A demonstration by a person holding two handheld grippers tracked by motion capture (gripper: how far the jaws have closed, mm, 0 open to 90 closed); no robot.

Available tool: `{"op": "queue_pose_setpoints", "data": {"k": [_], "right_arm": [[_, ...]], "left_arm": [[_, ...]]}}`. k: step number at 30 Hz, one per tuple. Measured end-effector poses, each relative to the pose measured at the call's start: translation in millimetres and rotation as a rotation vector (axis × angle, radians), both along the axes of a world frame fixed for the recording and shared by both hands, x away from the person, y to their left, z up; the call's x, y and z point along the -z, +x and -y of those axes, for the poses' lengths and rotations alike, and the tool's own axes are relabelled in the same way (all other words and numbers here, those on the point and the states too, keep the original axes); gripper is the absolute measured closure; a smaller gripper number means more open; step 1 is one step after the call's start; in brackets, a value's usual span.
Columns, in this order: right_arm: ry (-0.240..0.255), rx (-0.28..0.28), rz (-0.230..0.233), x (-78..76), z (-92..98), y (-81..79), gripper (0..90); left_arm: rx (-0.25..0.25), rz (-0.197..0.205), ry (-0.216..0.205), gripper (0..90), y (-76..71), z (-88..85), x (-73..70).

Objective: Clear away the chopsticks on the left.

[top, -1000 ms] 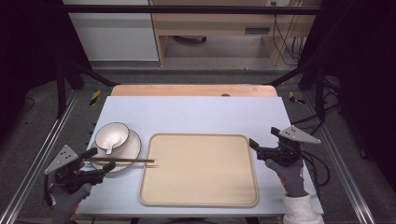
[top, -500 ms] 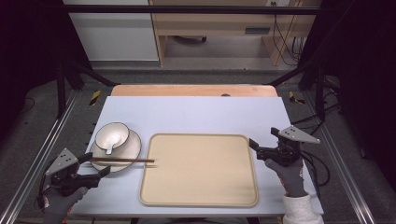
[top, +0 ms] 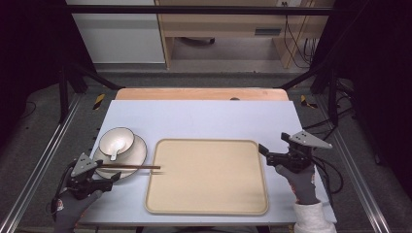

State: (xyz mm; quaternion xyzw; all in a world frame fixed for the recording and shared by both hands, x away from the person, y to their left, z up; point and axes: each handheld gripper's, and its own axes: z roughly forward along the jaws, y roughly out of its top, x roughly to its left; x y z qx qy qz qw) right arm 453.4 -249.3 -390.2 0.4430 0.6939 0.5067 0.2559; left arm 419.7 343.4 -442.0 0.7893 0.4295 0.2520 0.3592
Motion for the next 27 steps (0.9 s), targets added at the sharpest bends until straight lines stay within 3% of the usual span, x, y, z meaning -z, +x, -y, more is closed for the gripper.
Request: {"op": "queue_pose_setpoints", "data": {"k": [15, 22, 27], "right_arm": [[-0.002, 0.000, -0.005, 0.8, -0.8, 0.8, 4.1], [0.000, 0.000, -0.004, 0.7, -0.8, 0.9, 4.2], [0.000, 0.000, -0.005, 0.7, -0.8, 0.9, 4.2]], "left_arm": [[-0.007, -0.009, 0.090, 33.9, 11.4, 3.4, 12.4], [-0.003, -0.029, 0.107, 37.1, 13.4, 5.5, 12.0], [-0.002, -0.038, 0.116, 44.8, 13.8, 6.5, 10.2]]}}
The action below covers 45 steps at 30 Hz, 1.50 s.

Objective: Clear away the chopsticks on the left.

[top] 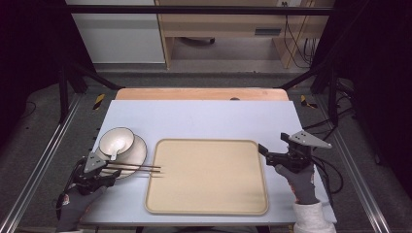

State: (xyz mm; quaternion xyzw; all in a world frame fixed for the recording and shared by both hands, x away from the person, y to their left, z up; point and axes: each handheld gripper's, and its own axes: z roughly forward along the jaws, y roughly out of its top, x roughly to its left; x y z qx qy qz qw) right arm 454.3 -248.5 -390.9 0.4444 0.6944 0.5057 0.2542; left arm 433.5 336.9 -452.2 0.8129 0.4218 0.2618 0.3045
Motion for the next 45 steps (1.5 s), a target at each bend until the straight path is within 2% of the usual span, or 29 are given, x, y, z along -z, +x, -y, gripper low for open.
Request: {"op": "queue_pose_setpoints", "data": {"k": [8, 14, 21, 24, 29, 34, 38, 45], "right_arm": [[0.003, 0.001, -0.001, -0.3, 0.3, -0.1, 4.2], [0.002, 0.001, -0.001, -0.1, 0.0, 0.1, 4.2], [0.001, 0.001, -0.002, 0.0, 0.1, 0.2, 4.2], [0.001, 0.002, -0.002, -0.1, 0.2, 0.2, 4.2], [0.000, 0.004, -0.003, 0.0, 0.3, 0.3, 4.2], [-0.002, 0.002, -0.004, 0.2, -0.1, 0.4, 4.2], [-0.003, 0.004, -0.005, 0.0, 0.5, 0.5, 4.2], [-0.002, 0.004, -0.004, -0.2, 0.8, 0.2, 4.2]], "left_arm": [[0.017, -0.015, 0.051, 55.2, -0.4, 8.1, -3.6], [0.026, -0.018, 0.067, 63.3, -0.2, 11.6, -5.3], [0.025, -0.023, 0.063, 67.0, -0.2, 12.2, -6.1], [0.025, -0.028, 0.055, 58.6, 0.7, 11.5, -5.0], [0.027, -0.045, 0.045, 59.6, 1.9, 10.1, -3.3], [0.035, -0.056, 0.040, 69.0, 1.3, 10.8, -5.1], [0.041, -0.064, 0.038, 70.9, 1.2, 12.0, -6.0], [0.056, -0.077, 0.029, 80.4, 0.6, 16.2, -7.1]]}}
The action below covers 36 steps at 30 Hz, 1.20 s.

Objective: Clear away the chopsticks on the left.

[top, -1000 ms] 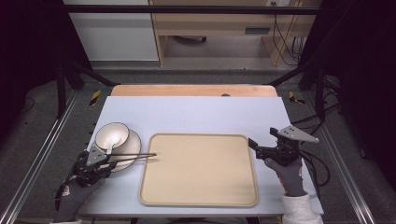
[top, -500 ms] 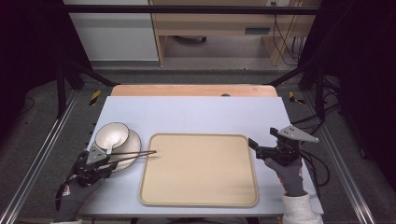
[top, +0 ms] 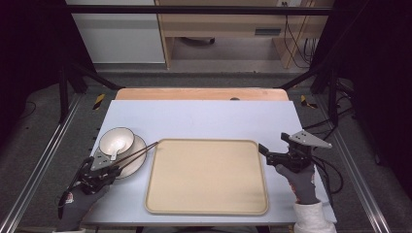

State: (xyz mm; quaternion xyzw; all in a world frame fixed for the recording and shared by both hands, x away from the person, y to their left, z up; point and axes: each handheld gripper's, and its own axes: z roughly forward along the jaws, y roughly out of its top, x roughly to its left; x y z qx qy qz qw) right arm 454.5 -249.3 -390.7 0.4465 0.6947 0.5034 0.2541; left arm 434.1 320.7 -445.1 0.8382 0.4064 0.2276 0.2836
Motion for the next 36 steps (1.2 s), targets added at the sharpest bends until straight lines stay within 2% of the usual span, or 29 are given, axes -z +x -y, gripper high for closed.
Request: {"op": "queue_pose_setpoints", "data": {"k": [6, 9, 10, 13, 16, 24, 31, 36], "right_arm": [[-0.002, -0.002, -0.001, 0.3, -0.2, 0.2, 4.2], [0.000, 0.001, 0.000, 0.0, -0.2, 0.1, 4.2], [-0.001, -0.001, -0.001, 0.0, 0.0, 0.1, 4.2], [0.000, -0.001, -0.001, 0.2, -0.3, 0.2, 4.2], [0.002, -0.003, -0.001, 0.4, -0.8, 0.3, 4.2], [-0.002, -0.003, -0.002, 0.5, -0.5, 0.4, 4.2], [-0.002, -0.003, -0.002, 0.5, -0.6, 0.4, 4.2], [0.003, 0.000, -0.001, -0.4, 0.4, -0.2, 4.2]], "left_arm": [[-0.001, -0.007, -0.001, 80.5, 0.5, 1.7, -0.5], [-0.004, -0.005, -0.020, 76.4, 2.0, 3.6, 0.1], [-0.001, -0.007, -0.013, 74.8, 3.0, 3.8, 0.2], [-0.012, -0.016, -0.026, 74.7, 6.0, 5.7, 1.9], [-0.022, -0.023, -0.030, 78.5, 7.7, 6.9, 3.3], [-0.003, -0.042, -0.048, 84.0, 7.6, 8.8, 2.4], [0.001, -0.047, -0.059, 84.2, 6.8, 11.5, 2.0], [0.004, -0.033, -0.083, 84.3, 5.1, 13.8, -1.2]]}}
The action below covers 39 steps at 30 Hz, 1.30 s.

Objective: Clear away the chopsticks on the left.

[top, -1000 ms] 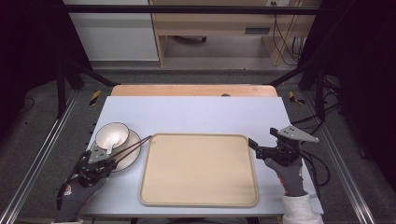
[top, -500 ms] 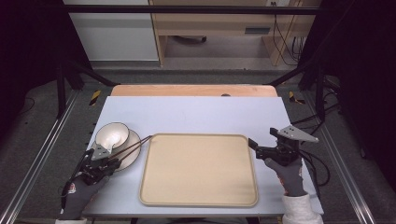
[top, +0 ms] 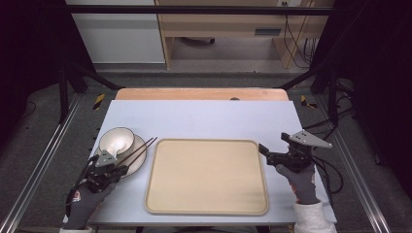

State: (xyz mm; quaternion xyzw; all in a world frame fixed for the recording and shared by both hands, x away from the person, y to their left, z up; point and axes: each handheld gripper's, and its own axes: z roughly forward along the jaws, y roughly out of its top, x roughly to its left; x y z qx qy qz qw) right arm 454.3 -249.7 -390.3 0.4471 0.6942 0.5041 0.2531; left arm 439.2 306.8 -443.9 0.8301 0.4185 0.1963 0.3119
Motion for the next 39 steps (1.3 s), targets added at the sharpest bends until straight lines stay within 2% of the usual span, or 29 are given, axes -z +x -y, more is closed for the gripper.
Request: {"op": "queue_pose_setpoints", "data": {"k": [13, 25, 30, 39], "right_arm": [[0.000, 0.002, 0.006, -0.4, 0.6, -0.3, 4.3], [0.005, 0.004, 0.009, -1.1, 1.0, -1.1, 4.3], [0.001, 0.001, 0.009, -0.9, 1.1, -1.2, 4.3], [0.007, 0.006, 0.014, -1.0, 0.5, -1.7, 4.3]], "left_arm": [[-0.003, 0.023, -0.043, 84.3, -5.5, 8.1, -9.7], [-0.024, 0.062, -0.104, 84.3, -11.2, 34.2, -13.5], [-0.042, 0.077, -0.113, 84.4, -13.9, 47.1, -14.4], [-0.109, 0.125, -0.166, 84.3, -20.5, 65.6, -14.5]]}}
